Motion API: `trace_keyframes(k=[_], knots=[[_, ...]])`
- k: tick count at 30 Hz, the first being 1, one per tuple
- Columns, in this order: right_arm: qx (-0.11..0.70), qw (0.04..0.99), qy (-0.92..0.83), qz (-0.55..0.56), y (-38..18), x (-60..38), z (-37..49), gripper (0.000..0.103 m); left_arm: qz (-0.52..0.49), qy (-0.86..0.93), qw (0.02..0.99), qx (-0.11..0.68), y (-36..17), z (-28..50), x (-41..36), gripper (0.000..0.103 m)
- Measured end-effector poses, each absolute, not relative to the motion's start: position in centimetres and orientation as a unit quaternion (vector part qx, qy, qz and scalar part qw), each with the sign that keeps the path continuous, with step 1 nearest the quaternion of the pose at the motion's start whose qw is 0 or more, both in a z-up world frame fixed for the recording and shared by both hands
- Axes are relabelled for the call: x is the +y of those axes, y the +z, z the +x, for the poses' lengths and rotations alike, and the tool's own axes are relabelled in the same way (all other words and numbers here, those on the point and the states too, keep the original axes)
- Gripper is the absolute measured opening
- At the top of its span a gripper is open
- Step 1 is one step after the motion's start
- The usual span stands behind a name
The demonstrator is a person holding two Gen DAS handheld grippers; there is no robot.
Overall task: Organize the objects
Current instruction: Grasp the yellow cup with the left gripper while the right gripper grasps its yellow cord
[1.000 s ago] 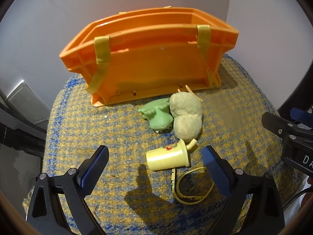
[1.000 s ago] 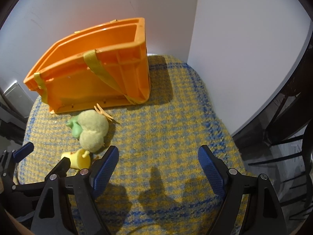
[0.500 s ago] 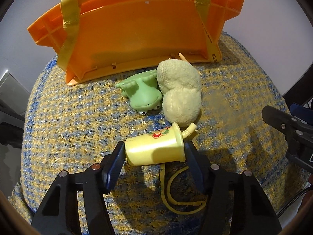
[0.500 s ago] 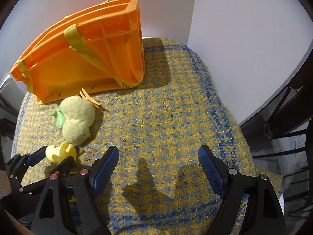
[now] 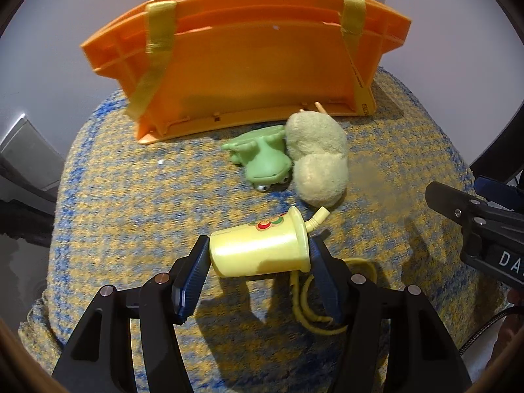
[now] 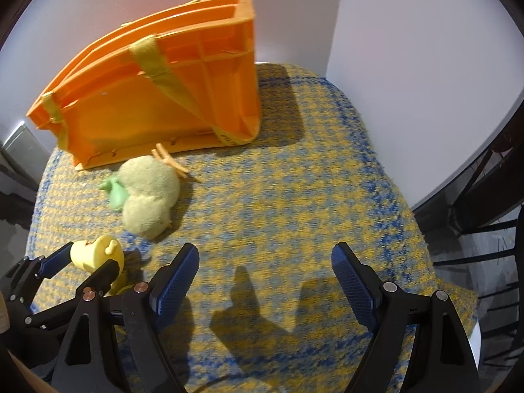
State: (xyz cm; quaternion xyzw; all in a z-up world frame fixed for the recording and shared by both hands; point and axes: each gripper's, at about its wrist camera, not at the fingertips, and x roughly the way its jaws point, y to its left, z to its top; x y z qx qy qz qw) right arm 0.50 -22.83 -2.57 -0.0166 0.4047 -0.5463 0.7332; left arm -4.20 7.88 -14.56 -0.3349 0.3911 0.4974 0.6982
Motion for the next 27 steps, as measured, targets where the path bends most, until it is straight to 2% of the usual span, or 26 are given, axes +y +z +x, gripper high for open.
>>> trace_keyframes(k=[18,27], knots=[[0.451,0.747,-0.489,-0.016,-8.1,-18.0,5.5,0.083,-0.350,0.556,0.656,0.371,-14.9,-13.6,4.0,0.059],[0.478,0.736,-0.480,-0.005,-11.3,-17.9,7.1,0.083,-0.361,0.559,0.650,0.368,-15.7,-15.2,3.7,0.059]])
